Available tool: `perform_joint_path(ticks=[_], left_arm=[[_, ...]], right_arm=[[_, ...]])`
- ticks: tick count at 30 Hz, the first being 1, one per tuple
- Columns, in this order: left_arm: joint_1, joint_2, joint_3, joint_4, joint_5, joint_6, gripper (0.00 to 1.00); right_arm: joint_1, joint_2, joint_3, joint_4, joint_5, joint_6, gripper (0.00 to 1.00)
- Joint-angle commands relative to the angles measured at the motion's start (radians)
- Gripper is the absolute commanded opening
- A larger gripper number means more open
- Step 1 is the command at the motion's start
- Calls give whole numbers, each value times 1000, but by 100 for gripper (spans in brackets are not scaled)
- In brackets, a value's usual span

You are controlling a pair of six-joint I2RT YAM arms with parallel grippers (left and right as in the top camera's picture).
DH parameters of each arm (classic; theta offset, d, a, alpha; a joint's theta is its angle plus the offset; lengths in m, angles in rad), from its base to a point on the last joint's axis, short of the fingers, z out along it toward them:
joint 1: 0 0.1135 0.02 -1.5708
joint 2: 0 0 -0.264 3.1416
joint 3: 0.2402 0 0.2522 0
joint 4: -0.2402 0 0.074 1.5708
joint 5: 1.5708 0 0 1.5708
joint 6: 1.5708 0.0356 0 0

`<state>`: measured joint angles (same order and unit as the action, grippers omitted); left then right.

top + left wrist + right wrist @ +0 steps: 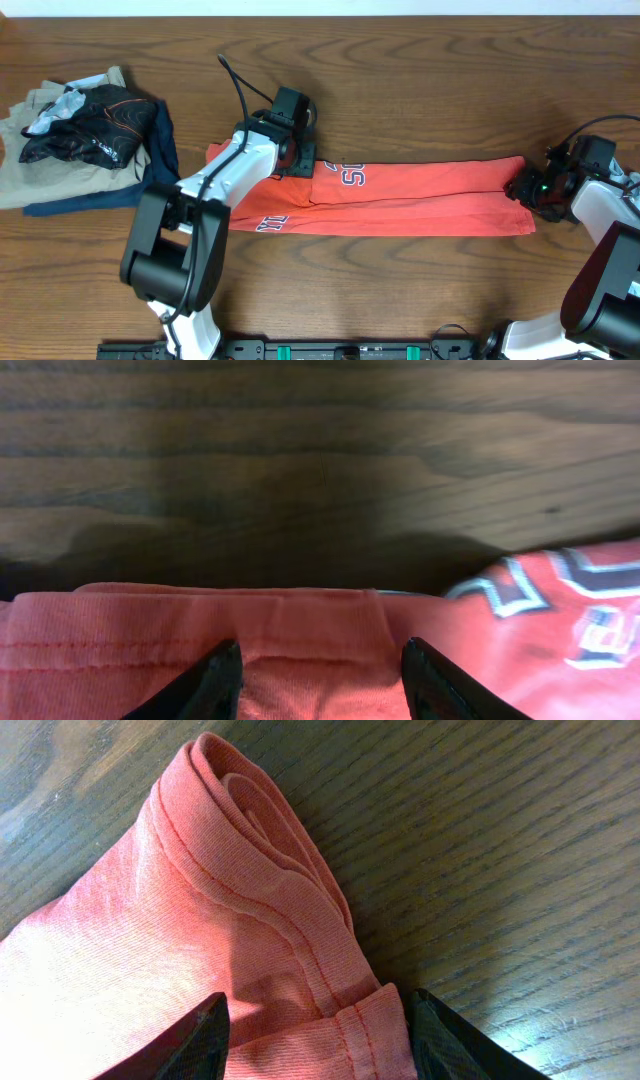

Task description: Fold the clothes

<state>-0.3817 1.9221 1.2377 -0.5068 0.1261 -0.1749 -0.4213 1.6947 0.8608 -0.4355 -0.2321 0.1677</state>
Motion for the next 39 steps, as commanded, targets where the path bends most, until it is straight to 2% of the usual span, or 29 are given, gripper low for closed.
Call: perform_joint_path(ticks=[1, 6, 16, 21, 26, 31, 34, 39], left_arm=[[3, 7, 11, 13, -30, 18, 53], [2, 6, 11, 27, -29, 17, 53], [2, 6, 11, 25, 5, 14, 7], [2, -19, 11, -14, 55, 14, 6], [2, -136, 11, -109, 72, 12, 6], [1, -253, 11, -226, 72, -80, 6], [-11, -267, 10, -283, 73, -124, 6], [-82, -253, -27, -282, 97, -179, 6]], right_arm=[[3, 7, -5, -2, -8, 0, 56], [4, 7, -5, 0, -8, 0, 55], [3, 7, -5, 1, -8, 0, 54], [3, 7, -5, 1, -8, 0, 54], [3, 7, -5, -3, -8, -1, 53], [2, 7, -5, -3, -8, 0, 53], [2, 7, -5, -3, -8, 0, 53], [2, 7, -5, -4, -8, 0, 52]])
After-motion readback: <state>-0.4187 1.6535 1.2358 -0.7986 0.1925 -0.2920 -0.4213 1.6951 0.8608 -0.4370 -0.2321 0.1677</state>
